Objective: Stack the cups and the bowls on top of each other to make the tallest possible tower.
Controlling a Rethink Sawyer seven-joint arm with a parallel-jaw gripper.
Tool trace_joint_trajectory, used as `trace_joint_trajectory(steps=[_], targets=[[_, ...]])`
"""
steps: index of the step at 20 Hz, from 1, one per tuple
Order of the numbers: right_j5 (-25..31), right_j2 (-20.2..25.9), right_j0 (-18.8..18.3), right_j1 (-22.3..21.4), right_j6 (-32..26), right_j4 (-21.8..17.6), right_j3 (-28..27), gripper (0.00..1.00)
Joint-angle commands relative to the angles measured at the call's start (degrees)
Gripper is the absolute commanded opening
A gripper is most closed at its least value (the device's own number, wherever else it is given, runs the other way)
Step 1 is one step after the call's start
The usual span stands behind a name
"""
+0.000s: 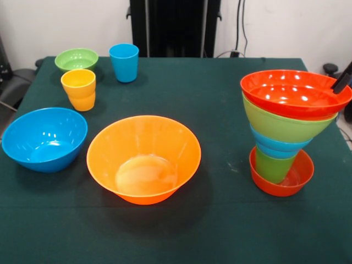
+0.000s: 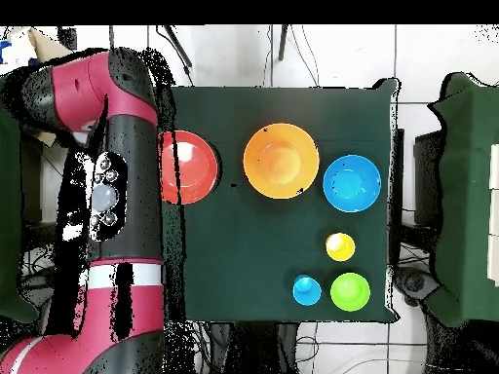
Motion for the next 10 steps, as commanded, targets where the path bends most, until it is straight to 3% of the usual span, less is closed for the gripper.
trace_joint_trajectory(steps=[1,10], targets=[[4.5,3.7,1.3,-3.8,-4.4,-1.4,7.1,1.00],[4.2,4.5,1.1,-7.3,-5.9,-1.4,10.1,1.00]])
